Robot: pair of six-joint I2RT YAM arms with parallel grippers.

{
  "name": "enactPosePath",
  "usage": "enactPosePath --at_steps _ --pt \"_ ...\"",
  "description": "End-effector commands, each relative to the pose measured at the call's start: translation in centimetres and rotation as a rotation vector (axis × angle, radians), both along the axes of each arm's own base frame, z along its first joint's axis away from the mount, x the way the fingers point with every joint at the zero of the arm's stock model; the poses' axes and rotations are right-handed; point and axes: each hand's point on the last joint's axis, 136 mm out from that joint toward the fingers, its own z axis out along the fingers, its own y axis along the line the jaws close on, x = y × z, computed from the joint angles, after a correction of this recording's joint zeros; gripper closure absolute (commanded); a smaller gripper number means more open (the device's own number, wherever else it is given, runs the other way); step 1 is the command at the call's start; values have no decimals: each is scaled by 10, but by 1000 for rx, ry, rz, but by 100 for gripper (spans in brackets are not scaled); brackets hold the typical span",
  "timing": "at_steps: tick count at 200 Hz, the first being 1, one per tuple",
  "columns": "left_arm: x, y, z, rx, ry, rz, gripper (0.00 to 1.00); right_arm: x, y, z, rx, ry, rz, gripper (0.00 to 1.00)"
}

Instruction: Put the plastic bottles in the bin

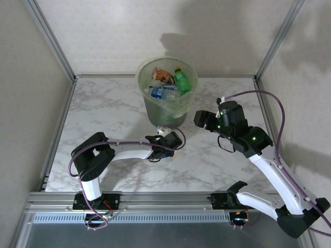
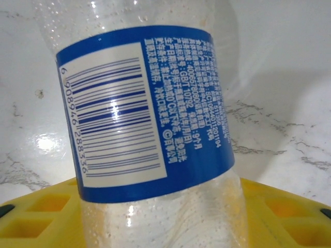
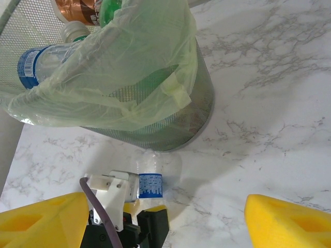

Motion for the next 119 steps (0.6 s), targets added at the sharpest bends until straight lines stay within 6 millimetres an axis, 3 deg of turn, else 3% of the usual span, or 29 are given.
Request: enactPosePath --at_steps 1,37,63,97,119 --pt "-7 8 16 36 -31 -5 45 0 3 12 28 -32 4 21" --pt "-33 -6 40 126 -121 -135 47 -1 4 12 32 -26 12 21" --pt "-48 -22 64 67 -174 -189 47 0 5 22 52 -37 19 20" --pt "-48 -37 117 -107 -251 -181 47 -2 10 41 94 -49 54 17" --pt "-46 -45 152 -216 -307 -191 47 -7 27 45 142 -28 139 12"
